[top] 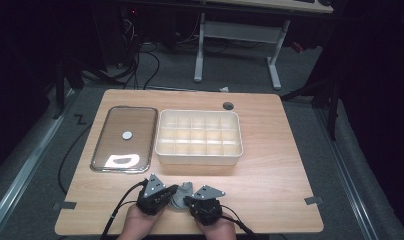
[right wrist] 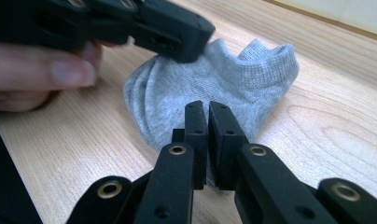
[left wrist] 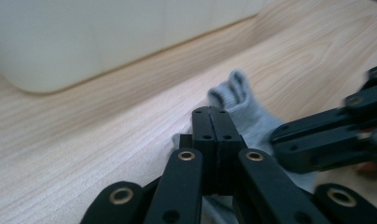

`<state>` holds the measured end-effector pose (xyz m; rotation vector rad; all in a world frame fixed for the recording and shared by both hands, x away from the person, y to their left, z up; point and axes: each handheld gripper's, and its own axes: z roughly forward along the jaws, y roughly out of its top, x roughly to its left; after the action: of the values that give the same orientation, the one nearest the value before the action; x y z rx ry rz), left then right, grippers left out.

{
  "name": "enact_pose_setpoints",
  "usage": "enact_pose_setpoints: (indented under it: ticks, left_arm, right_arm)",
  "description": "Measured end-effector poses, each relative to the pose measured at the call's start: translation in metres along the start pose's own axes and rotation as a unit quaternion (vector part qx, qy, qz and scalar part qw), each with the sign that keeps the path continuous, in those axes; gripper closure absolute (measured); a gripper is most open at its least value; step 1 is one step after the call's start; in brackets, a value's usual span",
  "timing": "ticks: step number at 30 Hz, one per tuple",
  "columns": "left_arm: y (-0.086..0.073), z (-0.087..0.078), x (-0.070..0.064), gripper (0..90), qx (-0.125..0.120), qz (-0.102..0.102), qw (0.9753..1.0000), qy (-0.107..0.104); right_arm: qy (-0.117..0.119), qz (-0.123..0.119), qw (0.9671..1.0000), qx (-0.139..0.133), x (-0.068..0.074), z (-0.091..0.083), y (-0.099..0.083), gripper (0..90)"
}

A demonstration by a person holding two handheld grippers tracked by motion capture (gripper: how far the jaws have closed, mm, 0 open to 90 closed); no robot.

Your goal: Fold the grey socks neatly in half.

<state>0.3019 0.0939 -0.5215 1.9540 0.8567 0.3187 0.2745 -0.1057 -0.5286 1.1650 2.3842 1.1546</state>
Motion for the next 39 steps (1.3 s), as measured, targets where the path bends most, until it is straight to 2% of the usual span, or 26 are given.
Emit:
enact_pose_setpoints:
  ticks: [2,4,6,8,10,14,19,22,25,29,32,35,39]
  left_arm:
    - [0.004,-0.007,-0.006,90.0,-0.02,0.008,0.9998,-0.004]
    - [0.004,-0.009,-0.009,90.0,-0.027,0.017,0.9994,-0.012]
    - [0.002,-0.005,-0.01,90.0,-0.015,0.021,0.9996,-0.012]
    - [-0.003,0.0,-0.006,90.0,0.009,0.016,0.9998,-0.006]
    - [-0.006,0.001,-0.004,89.5,0.022,0.014,0.9997,-0.001]
    - [-0.013,-0.003,-0.004,86.7,0.043,0.028,0.9986,0.01]
    - [-0.018,-0.006,-0.007,86.4,0.039,0.043,0.9981,0.017]
    - [-0.018,-0.005,-0.008,86.5,0.04,0.047,0.9979,0.021]
    - [-0.018,-0.005,-0.005,86.4,0.04,0.036,0.9985,0.01]
    - [-0.017,-0.005,-0.002,86.0,0.04,0.024,0.9989,0.001]
    - [-0.018,-0.006,-0.003,85.0,0.04,0.028,0.9988,0.002]
    - [-0.018,-0.006,-0.004,83.4,0.039,0.032,0.9987,0.003]
    - [-0.018,-0.005,-0.005,81.8,0.039,0.037,0.9985,0.005]
  right_arm:
    - [0.0,-0.001,1.0,-0.001,0.0,0.0,-0.001,87.2]
    - [0.0,0.0,1.0,-0.004,0.0,0.0,-0.001,87.2]
    - [0.0,0.0,1.0,-0.004,0.0,0.0,-0.001,87.2]
    - [0.0,0.0,1.0,-0.004,-0.001,0.0,-0.001,87.2]
    - [0.001,0.001,1.0,-0.003,-0.001,0.0,-0.001,87.2]
    - [0.003,0.001,1.0,-0.004,-0.001,0.0,-0.001,87.2]
    - [0.004,-0.002,1.0,-0.003,-0.002,0.0,-0.001,87.0]
    - [-0.001,-0.002,1.0,0.0,0.001,-0.004,0.003,80.3]
    - [-0.007,0.019,0.9996,-0.018,-0.001,-0.012,0.006,72.1]
    - [-0.025,0.049,0.9984,-0.012,-0.009,-0.013,0.006,62.2]
    - [-0.02,0.075,0.997,-0.003,-0.013,-0.01,0.005,54.0]
    - [-0.014,0.091,0.9956,0.016,-0.014,-0.004,0.005,52.4]
    - [-0.012,0.098,0.9949,0.022,-0.013,0.0,0.004,57.5]
